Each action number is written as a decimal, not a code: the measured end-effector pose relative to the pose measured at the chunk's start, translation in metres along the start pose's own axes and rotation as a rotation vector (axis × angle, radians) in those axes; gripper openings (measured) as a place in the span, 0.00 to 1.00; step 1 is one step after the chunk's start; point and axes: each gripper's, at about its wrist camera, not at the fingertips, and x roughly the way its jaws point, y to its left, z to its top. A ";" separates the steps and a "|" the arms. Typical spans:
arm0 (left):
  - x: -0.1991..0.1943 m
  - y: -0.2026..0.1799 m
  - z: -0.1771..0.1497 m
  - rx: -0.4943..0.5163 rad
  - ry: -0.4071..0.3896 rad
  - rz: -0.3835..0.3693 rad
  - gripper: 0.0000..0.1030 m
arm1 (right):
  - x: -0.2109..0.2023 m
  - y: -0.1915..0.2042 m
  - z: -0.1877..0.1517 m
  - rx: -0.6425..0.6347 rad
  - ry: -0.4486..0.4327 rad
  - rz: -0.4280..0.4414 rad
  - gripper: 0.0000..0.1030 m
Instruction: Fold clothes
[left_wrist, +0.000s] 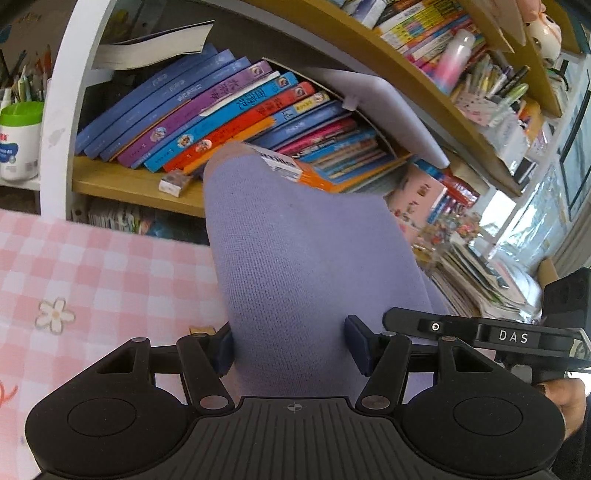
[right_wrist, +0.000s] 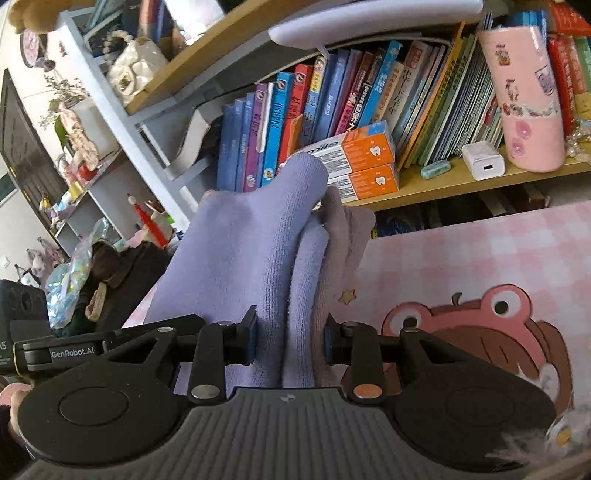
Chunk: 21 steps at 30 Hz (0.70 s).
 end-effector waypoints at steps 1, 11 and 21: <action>0.004 0.003 0.002 0.000 -0.003 -0.002 0.58 | 0.005 -0.003 0.001 0.004 -0.003 0.004 0.28; 0.045 0.030 0.006 -0.019 -0.013 -0.016 0.58 | 0.046 -0.031 0.011 0.018 0.007 0.003 0.28; 0.071 0.058 0.004 -0.097 -0.026 -0.050 0.59 | 0.070 -0.057 0.007 0.106 0.013 -0.025 0.32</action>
